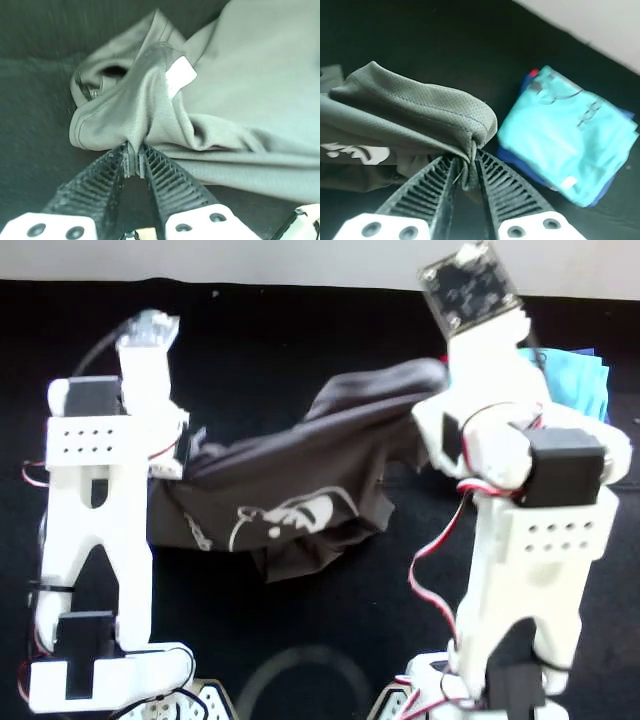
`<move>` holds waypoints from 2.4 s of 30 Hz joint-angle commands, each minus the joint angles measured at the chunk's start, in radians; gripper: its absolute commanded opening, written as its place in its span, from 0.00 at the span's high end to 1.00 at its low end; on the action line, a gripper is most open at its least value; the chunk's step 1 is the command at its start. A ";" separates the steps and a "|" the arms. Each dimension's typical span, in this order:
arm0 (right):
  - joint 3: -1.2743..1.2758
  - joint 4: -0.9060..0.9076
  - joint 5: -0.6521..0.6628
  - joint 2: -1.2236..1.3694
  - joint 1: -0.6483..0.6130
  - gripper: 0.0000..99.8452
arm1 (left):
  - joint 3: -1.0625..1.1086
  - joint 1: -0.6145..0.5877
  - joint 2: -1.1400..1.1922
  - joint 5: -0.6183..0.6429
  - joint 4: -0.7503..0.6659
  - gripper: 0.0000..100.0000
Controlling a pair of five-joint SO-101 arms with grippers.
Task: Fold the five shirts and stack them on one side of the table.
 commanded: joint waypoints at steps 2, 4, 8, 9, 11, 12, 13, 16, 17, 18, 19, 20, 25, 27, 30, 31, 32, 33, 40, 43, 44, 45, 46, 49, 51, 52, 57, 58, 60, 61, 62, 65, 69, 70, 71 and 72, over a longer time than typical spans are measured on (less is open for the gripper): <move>0.237 0.001 -0.028 -0.134 -0.004 0.99 | 0.199 -0.061 -0.013 -0.075 -0.072 0.99; 0.351 -0.028 -0.028 -0.179 -0.001 0.99 | 0.280 -0.064 -0.015 -0.137 -0.103 0.99; 0.568 -0.096 -0.028 -0.289 0.001 0.99 | 0.383 -0.074 -0.015 -0.233 -0.110 0.99; 0.621 -0.110 -0.028 -0.321 0.001 0.99 | 0.397 -0.076 -0.015 -0.256 -0.106 0.99; 0.719 -0.124 -0.028 -0.383 0.001 0.99 | 0.420 -0.077 -0.015 -0.299 -0.098 0.99; 0.765 -0.124 -0.023 -0.412 0.001 0.99 | 0.423 -0.088 -0.015 -0.319 -0.084 0.99; 0.812 -0.124 -0.021 -0.441 0.001 0.99 | 0.421 -0.099 -0.015 -0.339 -0.072 0.99; 0.951 -0.150 -0.020 -0.518 0.001 0.99 | 0.378 -0.143 -0.015 -0.416 -0.018 0.99; 0.997 -0.168 -0.020 -0.541 0.001 0.99 | 0.349 -0.159 -0.015 -0.446 0.011 0.99; 1.043 -0.189 -0.020 -0.562 0.001 0.99 | 0.317 -0.176 -0.019 -0.476 0.044 0.99; 1.087 -0.213 -0.020 -0.585 0.001 0.99 | 0.277 -0.189 -0.022 -0.508 0.083 0.99; 1.125 -0.236 -0.021 -0.604 0.001 0.99 | 0.231 -0.203 -0.024 -0.540 0.120 0.99; 1.259 -0.308 -0.026 -0.676 0.001 0.99 | -0.007 -0.214 -0.015 -0.631 0.206 0.96; 1.287 -0.315 -0.026 -0.691 0.001 0.99 | -0.053 -0.193 -0.013 -0.631 0.204 0.89; 1.300 -0.314 -0.026 -0.704 0.001 0.99 | -0.050 -0.157 -0.013 -0.626 0.164 0.79; 1.300 -0.314 -0.026 -0.705 0.001 0.99 | -0.039 -0.154 -0.013 -0.626 0.144 0.78; 1.300 -0.314 -0.026 -0.708 0.001 0.99 | -0.025 -0.154 -0.013 -0.626 0.118 0.78; 1.300 -0.314 -0.026 -0.711 0.001 0.99 | -0.007 -0.154 -0.013 -0.626 0.092 0.79; 1.300 -0.320 -0.026 -0.713 -0.002 0.99 | 0.130 -0.074 -0.013 -0.482 -0.087 0.79; 1.300 -0.334 -0.028 -0.711 -0.002 0.99 | 0.208 -0.005 -0.013 -0.285 -0.184 0.79; 1.300 -0.334 -0.028 -0.711 -0.002 0.99 | 0.223 0.008 -0.013 -0.227 -0.207 0.79; 1.300 -0.334 -0.028 -0.711 -0.002 0.99 | 0.231 0.018 -0.013 -0.180 -0.230 0.79; 1.300 -0.334 -0.028 -0.711 -0.002 0.99 | 0.234 0.021 -0.013 -0.144 -0.253 0.79; 1.302 -0.328 -0.028 -0.711 -0.001 0.99 | 0.232 0.019 -0.013 -0.104 -0.311 0.79; 1.302 -0.328 -0.028 -0.711 -0.001 0.99 | 0.239 0.019 -0.012 -0.106 -0.334 0.79; 1.302 -0.328 -0.028 -0.711 -0.001 0.99 | 0.239 0.019 -0.008 -0.107 -0.336 0.79; 1.302 -0.328 -0.028 -0.711 -0.001 0.99 | 0.231 -0.010 0.111 -0.103 -0.331 0.79; 1.302 -0.328 -0.028 -0.711 -0.001 0.99 | 0.228 -0.021 0.136 -0.103 -0.331 0.79; 1.302 -0.329 -0.026 -0.711 -0.001 0.99 | 0.220 -0.042 0.177 -0.101 -0.336 0.79; 1.302 -0.329 -0.026 -0.711 -0.001 0.99 | 0.208 -0.050 0.191 -0.101 -0.336 0.79; 1.302 -0.331 -0.026 -0.711 -0.001 0.99 | 0.196 -0.056 0.200 -0.101 -0.336 0.79; 1.302 -0.335 -0.026 -0.711 -0.001 0.99 | 0.151 -0.062 0.216 -0.103 -0.336 0.79; 1.302 -0.335 -0.026 -0.711 -0.001 0.99 | 0.101 -0.058 0.265 -0.107 -0.334 0.79; 1.302 -0.335 -0.026 -0.711 -0.001 0.99 | 0.091 -0.058 0.285 -0.107 -0.333 0.79; 1.302 -0.335 -0.026 -0.711 -0.001 0.99 | 0.084 -0.058 0.308 -0.107 -0.330 0.79; 1.302 -0.334 -0.026 -0.711 -0.001 0.99 | 0.077 -0.058 0.328 -0.107 -0.328 0.79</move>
